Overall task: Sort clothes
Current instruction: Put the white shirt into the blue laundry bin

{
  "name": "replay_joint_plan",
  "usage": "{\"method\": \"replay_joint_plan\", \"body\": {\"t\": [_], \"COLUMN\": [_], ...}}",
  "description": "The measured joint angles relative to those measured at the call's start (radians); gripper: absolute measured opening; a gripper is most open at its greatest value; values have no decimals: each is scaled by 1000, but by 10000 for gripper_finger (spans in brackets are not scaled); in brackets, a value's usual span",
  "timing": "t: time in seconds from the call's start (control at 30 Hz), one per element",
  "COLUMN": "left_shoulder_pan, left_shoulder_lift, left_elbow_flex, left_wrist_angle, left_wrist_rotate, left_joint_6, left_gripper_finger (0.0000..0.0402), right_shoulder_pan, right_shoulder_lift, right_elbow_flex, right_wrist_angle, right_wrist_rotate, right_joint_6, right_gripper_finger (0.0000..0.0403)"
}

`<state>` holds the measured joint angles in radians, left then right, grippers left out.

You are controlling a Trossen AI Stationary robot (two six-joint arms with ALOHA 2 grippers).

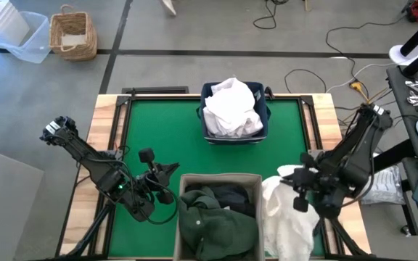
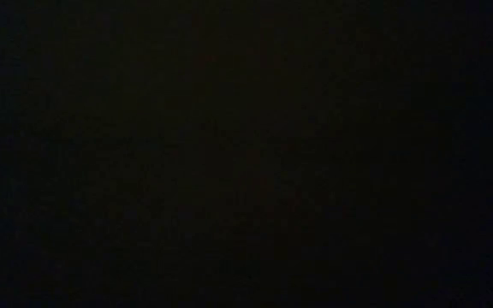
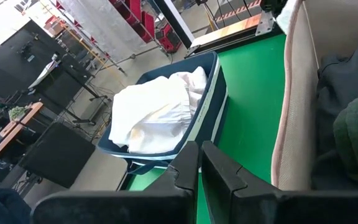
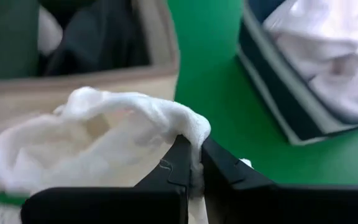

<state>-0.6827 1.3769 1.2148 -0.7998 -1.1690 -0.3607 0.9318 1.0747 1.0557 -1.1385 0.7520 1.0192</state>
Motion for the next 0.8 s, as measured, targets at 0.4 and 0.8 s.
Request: {"method": "replay_joint_plan", "body": {"t": [0.4,0.8], "left_shoulder_pan": [0,0], "left_shoulder_lift": [0,0], "left_elbow_flex": [0,0], "left_wrist_angle": [0,0], "left_wrist_rotate": [0,1], "left_joint_6": [0,-16], "left_gripper_finger": [0,0], "right_shoulder_pan": [0,0], "right_shoulder_lift": [-98,-231], "right_elbow_flex": [0,0], "right_wrist_angle": [38,447], "right_wrist_rotate": [289,506], "right_joint_6": [-67,-547], "right_gripper_finger": [13,13]}}
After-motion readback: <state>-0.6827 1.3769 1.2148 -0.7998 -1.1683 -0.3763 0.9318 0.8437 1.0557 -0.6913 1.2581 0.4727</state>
